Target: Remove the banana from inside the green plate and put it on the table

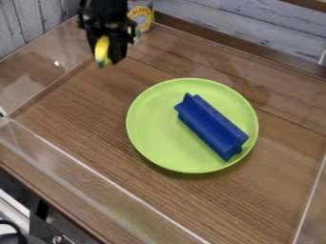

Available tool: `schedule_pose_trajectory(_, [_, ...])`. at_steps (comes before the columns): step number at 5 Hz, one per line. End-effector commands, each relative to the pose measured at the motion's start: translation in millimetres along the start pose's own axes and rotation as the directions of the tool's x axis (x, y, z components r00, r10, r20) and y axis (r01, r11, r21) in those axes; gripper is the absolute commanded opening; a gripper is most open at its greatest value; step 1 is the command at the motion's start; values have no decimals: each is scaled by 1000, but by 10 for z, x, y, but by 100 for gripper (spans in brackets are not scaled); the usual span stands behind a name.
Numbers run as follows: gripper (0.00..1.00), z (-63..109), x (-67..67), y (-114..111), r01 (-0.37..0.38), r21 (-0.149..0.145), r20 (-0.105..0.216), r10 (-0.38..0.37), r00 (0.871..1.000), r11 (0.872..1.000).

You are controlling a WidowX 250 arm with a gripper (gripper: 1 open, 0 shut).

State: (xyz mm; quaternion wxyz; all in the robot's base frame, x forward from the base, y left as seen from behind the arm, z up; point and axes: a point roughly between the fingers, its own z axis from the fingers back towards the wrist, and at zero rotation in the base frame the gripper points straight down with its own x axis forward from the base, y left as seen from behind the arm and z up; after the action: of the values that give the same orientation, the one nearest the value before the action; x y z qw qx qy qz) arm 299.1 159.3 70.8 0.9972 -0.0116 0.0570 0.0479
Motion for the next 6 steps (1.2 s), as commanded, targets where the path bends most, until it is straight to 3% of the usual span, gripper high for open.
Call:
schedule_pose_trajectory(1, [0,-13,33,115,-13,23,40,12,999,1000])
schedule_pose_trajectory(2, [0,-143,35,170,-17,24,34,16,999,1000])
schedule_pose_trajectory(3, [100,-219,15,206,-26,23,26,25,999,999])
schedule_pose_trajectory(6, [100,-157,-36,197,-44,-8,26,44,999,999])
